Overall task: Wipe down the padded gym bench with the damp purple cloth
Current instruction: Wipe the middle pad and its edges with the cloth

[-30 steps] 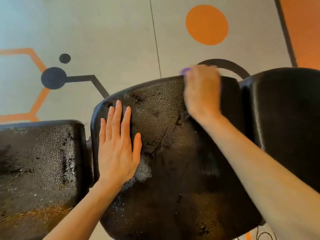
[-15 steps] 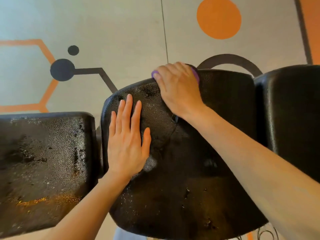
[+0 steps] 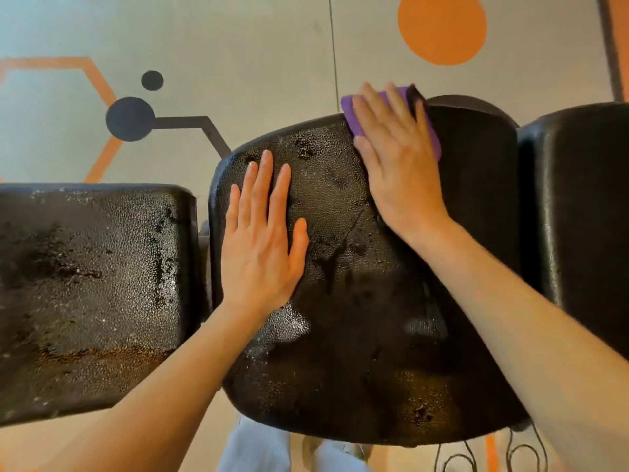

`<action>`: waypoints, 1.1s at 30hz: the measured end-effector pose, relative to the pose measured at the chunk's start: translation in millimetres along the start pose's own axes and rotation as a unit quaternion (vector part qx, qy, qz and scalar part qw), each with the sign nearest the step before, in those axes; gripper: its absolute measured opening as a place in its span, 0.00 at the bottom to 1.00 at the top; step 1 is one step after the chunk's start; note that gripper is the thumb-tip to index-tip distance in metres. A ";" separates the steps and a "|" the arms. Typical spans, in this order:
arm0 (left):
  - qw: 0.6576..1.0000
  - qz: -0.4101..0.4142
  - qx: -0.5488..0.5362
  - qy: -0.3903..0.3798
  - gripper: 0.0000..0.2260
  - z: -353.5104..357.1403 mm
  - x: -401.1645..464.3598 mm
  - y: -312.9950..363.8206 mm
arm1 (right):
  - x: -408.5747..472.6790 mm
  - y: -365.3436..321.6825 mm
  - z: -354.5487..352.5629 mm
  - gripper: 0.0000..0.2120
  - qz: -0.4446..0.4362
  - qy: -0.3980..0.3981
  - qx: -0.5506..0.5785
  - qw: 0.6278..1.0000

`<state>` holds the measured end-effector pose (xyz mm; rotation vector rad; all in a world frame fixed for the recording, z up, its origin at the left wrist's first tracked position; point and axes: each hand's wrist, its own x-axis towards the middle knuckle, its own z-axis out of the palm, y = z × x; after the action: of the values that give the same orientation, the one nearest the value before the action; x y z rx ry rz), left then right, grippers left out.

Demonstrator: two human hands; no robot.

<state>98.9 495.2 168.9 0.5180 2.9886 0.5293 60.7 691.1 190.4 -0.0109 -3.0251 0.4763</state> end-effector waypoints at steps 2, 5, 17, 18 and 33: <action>1.000 0.000 -0.004 -0.002 0.28 -0.8 0.2 0.2 | -55.4 -15.8 0.0 0.22 -0.021 -0.021 -0.030 0.999; 1.000 -0.002 -0.004 -0.004 0.28 -1.7 0.2 -1.0 | -93.5 -19.7 -3.2 0.23 -0.068 -0.080 -0.052 0.993; 1.000 -0.005 -0.012 0.003 0.28 1.4 0.2 -1.6 | -125.2 -30.3 -3.8 0.24 -0.027 -0.111 -0.074 0.991; 1.000 -0.004 -0.011 0.001 0.28 1.6 0.1 -1.1 | -98.0 -28.8 1.2 0.23 -0.011 -0.088 -0.080 0.993; 1.000 -0.010 0.002 -0.004 0.28 0.1 -0.8 0.0 | -21.8 8.9 -4.4 0.24 0.107 -0.006 -0.063 0.992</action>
<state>99.6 494.9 168.8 0.4899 2.9851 0.5201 82.7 700.5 190.1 -0.3442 -3.0743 0.2996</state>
